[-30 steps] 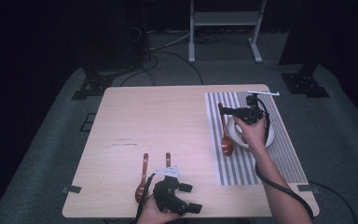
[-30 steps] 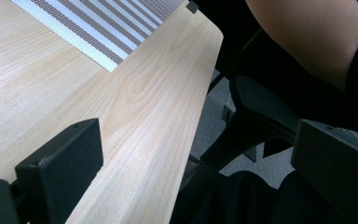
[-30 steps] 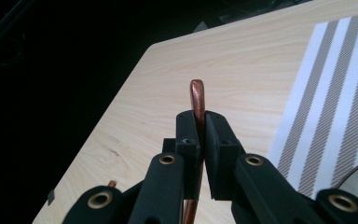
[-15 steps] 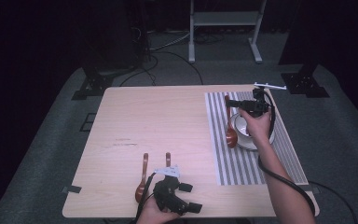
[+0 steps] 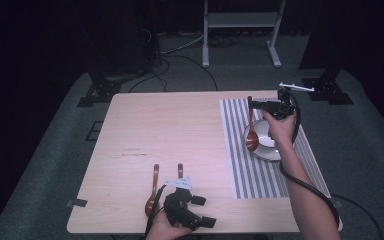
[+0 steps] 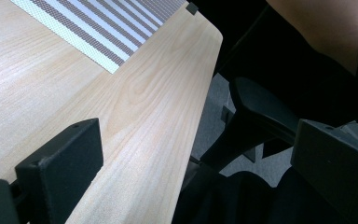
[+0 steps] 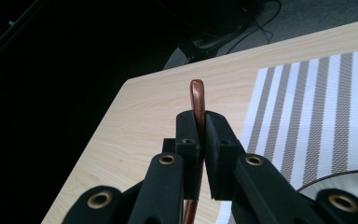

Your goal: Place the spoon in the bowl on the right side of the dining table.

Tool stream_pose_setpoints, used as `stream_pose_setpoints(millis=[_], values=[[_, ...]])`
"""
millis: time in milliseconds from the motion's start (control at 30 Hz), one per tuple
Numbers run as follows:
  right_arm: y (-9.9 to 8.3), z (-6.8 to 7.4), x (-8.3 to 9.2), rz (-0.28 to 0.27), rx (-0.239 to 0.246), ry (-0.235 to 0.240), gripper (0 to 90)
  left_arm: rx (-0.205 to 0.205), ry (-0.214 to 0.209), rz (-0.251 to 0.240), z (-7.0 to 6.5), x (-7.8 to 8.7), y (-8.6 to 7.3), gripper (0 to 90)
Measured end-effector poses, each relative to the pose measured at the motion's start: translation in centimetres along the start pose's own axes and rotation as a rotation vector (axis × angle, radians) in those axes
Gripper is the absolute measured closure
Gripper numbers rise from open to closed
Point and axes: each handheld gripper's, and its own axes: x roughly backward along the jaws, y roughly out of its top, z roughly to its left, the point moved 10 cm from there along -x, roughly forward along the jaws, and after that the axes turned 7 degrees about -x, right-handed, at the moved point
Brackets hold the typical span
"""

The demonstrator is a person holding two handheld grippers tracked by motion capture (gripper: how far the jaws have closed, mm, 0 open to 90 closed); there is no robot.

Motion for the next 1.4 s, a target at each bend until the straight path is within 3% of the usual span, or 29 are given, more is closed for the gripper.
stream_pose_setpoints(millis=[700, 933, 1400], values=[[2.4, -2.2, 1.5, -0.061, -0.046, -0.042, 84.3, -0.003, -0.001, 0.001, 0.0, 0.0, 0.0, 0.9], [3.0, -3.3, 2.1, -0.092, -0.081, -0.049, 84.3, -0.003, -0.002, 0.000, 0.0, 0.0, 0.0, 0.8], [3.7, -6.1, 3.5, -0.146, -0.116, -0.106, 84.3, -0.003, -0.003, 0.000, 0.1, -0.1, 0.1, 0.9]])
